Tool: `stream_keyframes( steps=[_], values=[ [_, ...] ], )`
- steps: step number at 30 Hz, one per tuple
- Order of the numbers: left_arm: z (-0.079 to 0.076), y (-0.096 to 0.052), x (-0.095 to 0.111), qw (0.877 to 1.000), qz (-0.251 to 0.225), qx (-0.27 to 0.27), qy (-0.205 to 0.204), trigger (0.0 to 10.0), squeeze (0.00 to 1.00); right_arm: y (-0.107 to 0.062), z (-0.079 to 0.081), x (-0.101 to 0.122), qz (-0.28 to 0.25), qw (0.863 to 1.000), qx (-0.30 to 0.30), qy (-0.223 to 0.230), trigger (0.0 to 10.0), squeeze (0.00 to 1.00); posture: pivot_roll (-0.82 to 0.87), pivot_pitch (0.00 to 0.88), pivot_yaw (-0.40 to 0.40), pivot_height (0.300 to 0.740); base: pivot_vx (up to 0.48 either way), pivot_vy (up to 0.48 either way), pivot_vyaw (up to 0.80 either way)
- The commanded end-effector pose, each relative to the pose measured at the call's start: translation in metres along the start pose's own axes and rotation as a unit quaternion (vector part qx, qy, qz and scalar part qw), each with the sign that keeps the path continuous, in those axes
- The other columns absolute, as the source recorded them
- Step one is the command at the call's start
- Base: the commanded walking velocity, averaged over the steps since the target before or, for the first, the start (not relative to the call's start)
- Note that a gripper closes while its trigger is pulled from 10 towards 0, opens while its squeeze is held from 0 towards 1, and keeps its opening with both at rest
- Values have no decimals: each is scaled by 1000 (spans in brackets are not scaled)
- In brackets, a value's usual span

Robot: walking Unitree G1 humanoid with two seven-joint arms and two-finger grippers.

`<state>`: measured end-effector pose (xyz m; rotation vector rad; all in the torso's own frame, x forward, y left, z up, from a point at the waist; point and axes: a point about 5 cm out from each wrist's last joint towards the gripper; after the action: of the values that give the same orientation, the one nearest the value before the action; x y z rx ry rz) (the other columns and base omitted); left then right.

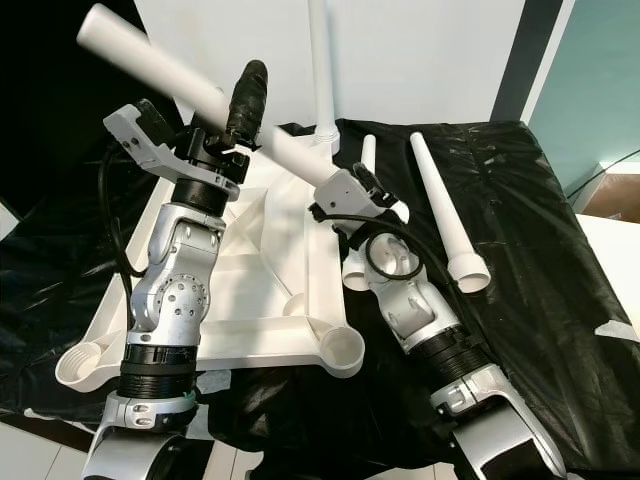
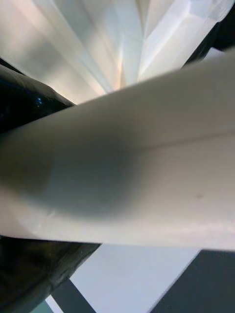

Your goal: Building children table

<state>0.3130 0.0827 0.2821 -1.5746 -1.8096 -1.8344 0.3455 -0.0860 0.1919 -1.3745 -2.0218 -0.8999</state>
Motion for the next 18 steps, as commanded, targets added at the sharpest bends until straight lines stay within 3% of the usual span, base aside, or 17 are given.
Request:
stream_keyframes(
  steps=[1,4,5,8,9,18],
  values=[
    [-2,4,3,1000,-3,-5,2,10000,1000,-2,10,2,-18,1000,12,-20,0,0,12,0,88,740,0,0,0],
    [-3,4,2,1000,-1,-7,4,10000,1000,-3,17,6,-33,999,16,-29,0,0,16,0,89,740,0,0,0],
    [-4,3,2,1000,0,-12,5,5882,1000,-3,20,8,-37,999,16,-26,0,0,19,0,90,740,0,0,0],
    [-4,3,2,1000,1,-15,6,5882,1000,-3,22,10,-40,999,16,-24,0,0,19,0,90,740,0,0,0],
    [-10,1,4,999,-8,-40,-2,0,0,-4,24,16,-54,998,15,-23,10000,0,20,0,90,740,0,0,0],
    [-14,-1,3,998,-13,-59,7,0,0,-5,24,17,-63,998,10,-23,10000,0,14,0,86,740,0,0,0]
  ],
)
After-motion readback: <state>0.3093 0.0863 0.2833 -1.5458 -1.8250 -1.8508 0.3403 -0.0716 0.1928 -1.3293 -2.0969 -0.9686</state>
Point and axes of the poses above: a point about 5 cm out from each wrist's last joint towards the gripper, its own y axis pointing out of the wrist towards the gripper, its own x axis along the axis of the wrist's last joint, z = x × y, and after that the axes turned 10 degrees about y, right-handed
